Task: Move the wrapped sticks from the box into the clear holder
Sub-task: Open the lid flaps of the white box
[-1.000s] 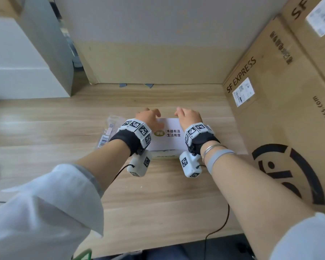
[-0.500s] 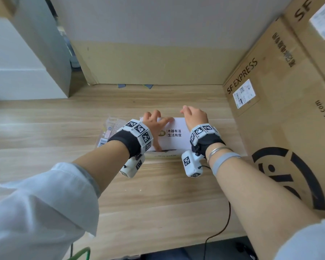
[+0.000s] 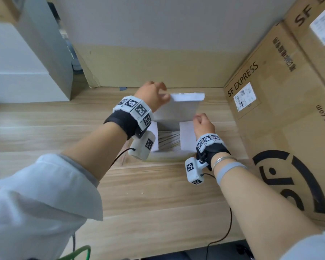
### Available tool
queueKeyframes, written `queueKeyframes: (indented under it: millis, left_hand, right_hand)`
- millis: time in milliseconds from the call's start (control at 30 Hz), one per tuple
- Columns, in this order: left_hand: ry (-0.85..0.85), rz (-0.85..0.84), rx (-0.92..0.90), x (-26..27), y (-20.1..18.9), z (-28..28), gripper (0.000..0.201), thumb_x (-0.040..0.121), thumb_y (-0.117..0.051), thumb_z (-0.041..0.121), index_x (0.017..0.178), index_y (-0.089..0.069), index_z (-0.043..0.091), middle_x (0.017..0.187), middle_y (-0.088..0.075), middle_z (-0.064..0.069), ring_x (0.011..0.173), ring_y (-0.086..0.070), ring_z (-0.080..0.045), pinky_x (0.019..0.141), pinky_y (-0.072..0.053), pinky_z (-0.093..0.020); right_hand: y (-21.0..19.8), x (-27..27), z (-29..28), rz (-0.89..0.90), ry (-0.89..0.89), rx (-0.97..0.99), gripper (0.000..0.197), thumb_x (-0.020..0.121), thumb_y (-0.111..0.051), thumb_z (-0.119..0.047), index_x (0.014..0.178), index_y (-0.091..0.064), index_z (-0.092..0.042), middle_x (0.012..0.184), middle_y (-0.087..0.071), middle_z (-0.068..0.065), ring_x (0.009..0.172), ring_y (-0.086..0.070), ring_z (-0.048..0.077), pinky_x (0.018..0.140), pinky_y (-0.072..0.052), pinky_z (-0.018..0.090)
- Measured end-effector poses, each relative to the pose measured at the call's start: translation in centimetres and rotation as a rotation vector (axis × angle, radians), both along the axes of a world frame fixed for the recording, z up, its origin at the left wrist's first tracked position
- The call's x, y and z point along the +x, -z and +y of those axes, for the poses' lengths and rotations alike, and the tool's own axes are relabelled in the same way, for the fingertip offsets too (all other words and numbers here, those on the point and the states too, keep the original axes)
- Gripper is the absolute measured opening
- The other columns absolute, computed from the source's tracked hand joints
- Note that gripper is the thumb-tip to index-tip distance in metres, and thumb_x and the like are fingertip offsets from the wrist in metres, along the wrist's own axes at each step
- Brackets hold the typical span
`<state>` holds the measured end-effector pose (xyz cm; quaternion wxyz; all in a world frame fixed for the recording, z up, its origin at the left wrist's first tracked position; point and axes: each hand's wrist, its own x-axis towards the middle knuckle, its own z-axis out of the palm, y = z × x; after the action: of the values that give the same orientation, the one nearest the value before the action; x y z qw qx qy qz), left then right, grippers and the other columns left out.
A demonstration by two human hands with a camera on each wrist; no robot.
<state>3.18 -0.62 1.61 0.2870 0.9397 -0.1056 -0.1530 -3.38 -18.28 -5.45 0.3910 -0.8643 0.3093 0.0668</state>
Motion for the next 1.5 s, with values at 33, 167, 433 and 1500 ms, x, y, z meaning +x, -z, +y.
queueKeyframes:
  millis: [33, 167, 433, 1500]
  left_hand:
    - [-0.089, -0.043, -0.057, -0.1, 0.6, -0.1, 0.048, 0.091, -0.049, 0.039, 0.135, -0.042, 0.021, 0.141, -0.04, -0.014, 0.114, -0.055, -0.033, 0.099, -0.045, -0.039]
    - [-0.273, 0.028, -0.133, -1.7, 3.4, -0.5, 0.075, 0.088, -0.052, 0.044, 0.149, -0.009, 0.032, 0.151, -0.015, -0.02, 0.114, -0.054, -0.045, 0.096, -0.047, -0.048]
    - [-0.012, 0.164, 0.358, -6.0, 6.9, -2.2, 0.101, 0.083, -0.056, 0.005, 0.143, 0.015, 0.046, 0.156, 0.009, -0.016, 0.115, -0.05, -0.036, 0.09, -0.048, -0.036]
    - [-0.23, 0.331, -0.047, -1.9, 6.3, 2.8, 0.044, 0.095, -0.044, 0.022, 0.138, -0.037, 0.015, 0.116, -0.065, -0.019, 0.099, -0.065, -0.034, 0.086, -0.051, -0.038]
  right_hand:
    - [0.1, 0.0, 0.5, 0.015, -0.024, -0.04, 0.038, 0.094, -0.044, -0.03, 0.13, -0.046, -0.016, 0.119, -0.063, 0.013, 0.097, -0.062, 0.031, 0.077, -0.046, 0.03]
    - [0.7, -0.2, 2.4, 0.035, -0.066, -0.057, 0.083, 0.081, -0.066, -0.031, 0.148, -0.018, -0.022, 0.137, -0.049, 0.013, 0.121, -0.053, 0.032, 0.091, -0.046, 0.033]
    - [-0.3, -0.1, 2.1, 0.174, -0.177, -0.16, 0.066, 0.089, -0.05, -0.018, 0.148, -0.024, -0.026, 0.145, -0.041, 0.012, 0.13, -0.044, 0.032, 0.105, -0.04, 0.038]
    - [-2.6, 0.2, 6.5, -0.046, -0.226, -0.312, 0.033, 0.091, -0.045, -0.01, 0.122, -0.053, -0.017, 0.121, -0.056, 0.008, 0.107, -0.055, 0.026, 0.084, -0.046, 0.032]
